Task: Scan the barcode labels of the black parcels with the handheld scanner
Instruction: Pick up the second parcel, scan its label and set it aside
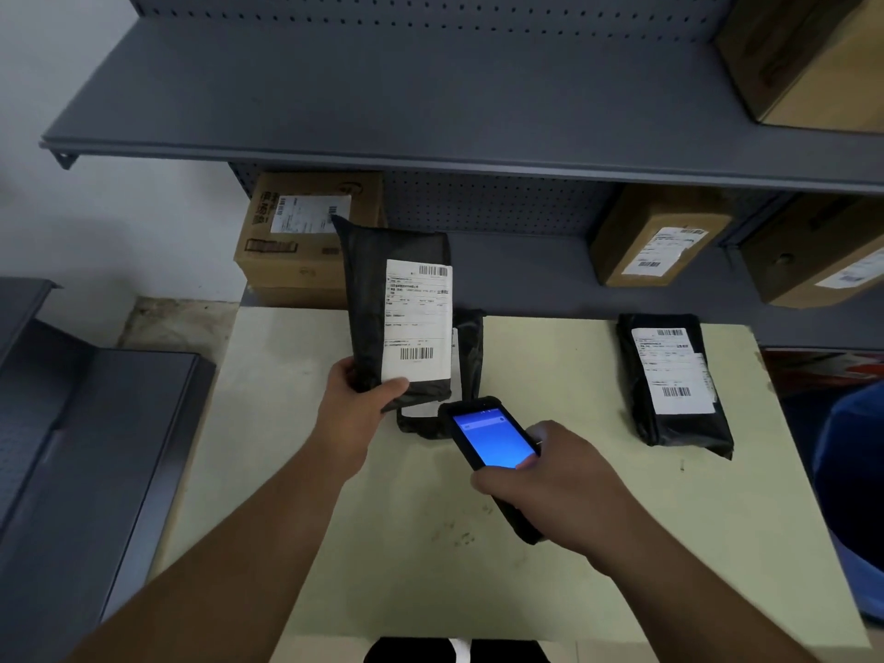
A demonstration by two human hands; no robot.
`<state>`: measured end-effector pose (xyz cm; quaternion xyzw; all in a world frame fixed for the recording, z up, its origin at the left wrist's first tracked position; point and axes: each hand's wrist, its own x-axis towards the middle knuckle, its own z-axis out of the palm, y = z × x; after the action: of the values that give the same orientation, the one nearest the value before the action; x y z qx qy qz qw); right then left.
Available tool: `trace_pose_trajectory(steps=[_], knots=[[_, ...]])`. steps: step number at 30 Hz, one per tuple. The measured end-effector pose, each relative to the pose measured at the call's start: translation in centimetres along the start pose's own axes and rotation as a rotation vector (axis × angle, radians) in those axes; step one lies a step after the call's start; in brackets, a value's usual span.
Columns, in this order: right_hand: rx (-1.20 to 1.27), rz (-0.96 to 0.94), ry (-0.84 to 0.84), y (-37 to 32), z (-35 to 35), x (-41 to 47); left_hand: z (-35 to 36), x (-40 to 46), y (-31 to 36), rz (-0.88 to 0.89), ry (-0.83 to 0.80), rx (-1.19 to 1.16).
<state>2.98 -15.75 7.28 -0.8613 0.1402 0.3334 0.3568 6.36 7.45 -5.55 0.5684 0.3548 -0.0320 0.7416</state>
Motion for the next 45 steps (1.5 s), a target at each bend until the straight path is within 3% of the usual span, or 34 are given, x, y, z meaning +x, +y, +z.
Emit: trace_pose_trajectory(steps=[18, 45], knots=[[0.025, 0.045, -0.024, 0.1, 0.4, 0.2, 0.8, -1.3, -2.1, -0.014, -0.024, 0.131], [0.080, 0.073, -0.008, 1.4, 0.1, 1.3, 1.7, -0.2, -4.3, -0.004, -0.048, 0.104]])
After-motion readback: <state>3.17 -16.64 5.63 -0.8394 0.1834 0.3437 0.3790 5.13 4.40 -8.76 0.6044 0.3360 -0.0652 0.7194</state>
